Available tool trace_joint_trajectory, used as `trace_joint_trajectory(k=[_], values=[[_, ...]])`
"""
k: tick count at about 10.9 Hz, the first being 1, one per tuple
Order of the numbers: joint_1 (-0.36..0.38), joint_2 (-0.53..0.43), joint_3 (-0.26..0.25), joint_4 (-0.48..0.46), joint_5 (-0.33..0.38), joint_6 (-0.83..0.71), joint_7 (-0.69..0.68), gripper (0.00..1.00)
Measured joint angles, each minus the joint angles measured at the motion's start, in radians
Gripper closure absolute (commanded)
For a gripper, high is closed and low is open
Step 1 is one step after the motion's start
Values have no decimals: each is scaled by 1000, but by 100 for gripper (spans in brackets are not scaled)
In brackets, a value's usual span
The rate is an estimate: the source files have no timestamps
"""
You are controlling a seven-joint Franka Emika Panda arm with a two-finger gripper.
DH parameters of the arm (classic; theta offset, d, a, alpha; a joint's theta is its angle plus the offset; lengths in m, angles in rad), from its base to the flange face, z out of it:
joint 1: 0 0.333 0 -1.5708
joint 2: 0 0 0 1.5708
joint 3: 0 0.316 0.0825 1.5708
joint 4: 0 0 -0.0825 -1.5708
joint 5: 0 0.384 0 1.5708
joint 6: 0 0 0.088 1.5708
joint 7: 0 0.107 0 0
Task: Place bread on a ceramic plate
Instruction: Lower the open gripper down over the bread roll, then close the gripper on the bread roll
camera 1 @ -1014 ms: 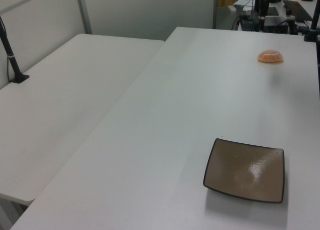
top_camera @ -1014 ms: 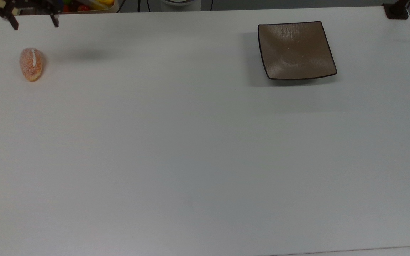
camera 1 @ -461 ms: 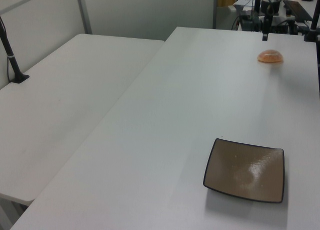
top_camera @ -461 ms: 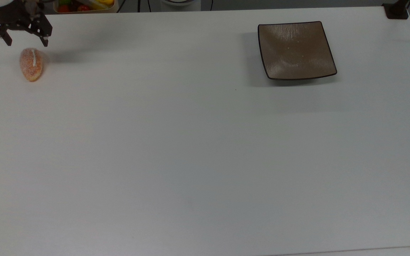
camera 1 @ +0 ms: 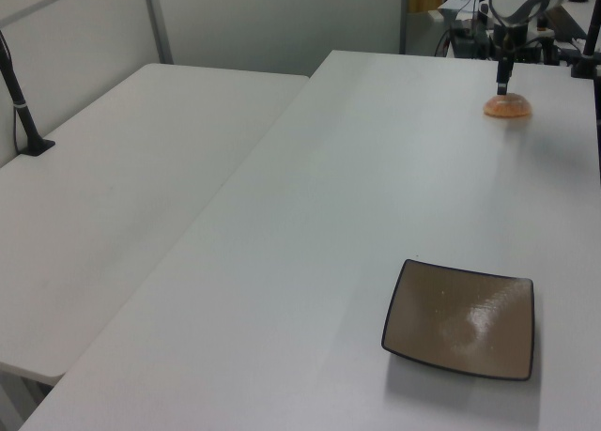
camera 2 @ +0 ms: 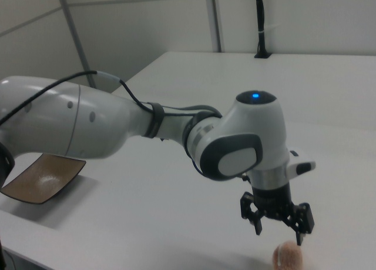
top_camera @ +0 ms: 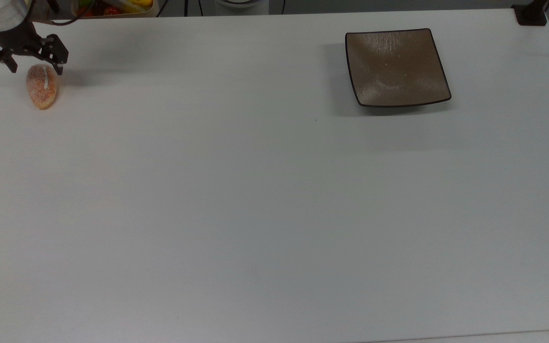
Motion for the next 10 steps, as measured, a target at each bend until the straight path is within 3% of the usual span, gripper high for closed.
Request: trace_joint_trajectory(k=[6, 7, 8, 10], values=[[-13, 58, -1, -52, -11, 111, -20, 0], [-13, 62, -2, -62, -17, 124, -20, 4], [-13, 64, -2, -64, -33, 126, -21, 16], [-13, 65, -2, -65, -60, 126, -21, 53]])
